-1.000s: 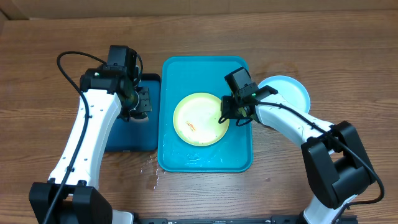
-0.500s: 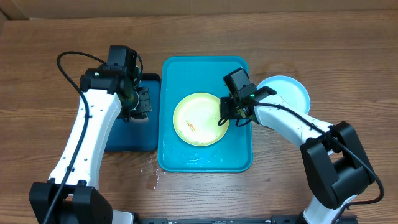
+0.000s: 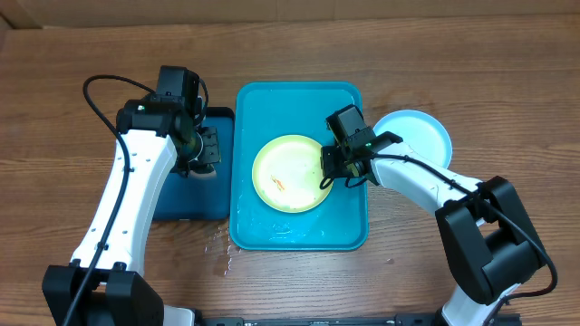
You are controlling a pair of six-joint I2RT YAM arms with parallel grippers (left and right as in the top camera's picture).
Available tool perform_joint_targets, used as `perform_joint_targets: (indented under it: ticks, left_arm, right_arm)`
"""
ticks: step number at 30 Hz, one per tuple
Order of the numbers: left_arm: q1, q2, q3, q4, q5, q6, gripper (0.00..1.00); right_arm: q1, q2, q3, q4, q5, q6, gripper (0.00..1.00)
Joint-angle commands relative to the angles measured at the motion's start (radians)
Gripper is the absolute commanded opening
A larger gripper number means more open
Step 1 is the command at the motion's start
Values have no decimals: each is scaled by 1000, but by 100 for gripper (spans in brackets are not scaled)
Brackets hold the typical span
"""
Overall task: Clean dirty plates on tray and stack at the side
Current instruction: 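Hold the yellow plate rim steady on the teal tray with the right gripper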
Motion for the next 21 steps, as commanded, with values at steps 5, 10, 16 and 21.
perform_joint_targets:
  ticks: [5,10,16,21]
  left_arm:
    - [0,-7,-3,0,9,27,4]
    - [0,-7,-3,0,9,26,4]
    - [0,-7,-3,0,9,26,4]
    - [0,-7,-3,0,9,26,4]
  right_arm:
    - [5,-13,-3,-31,6,163,4]
    - [5,-13,19,-107,-29,308,25]
    - [4,-13,26,-51,-5,208,36]
    - [4,-13,26,-24,55,205,18]
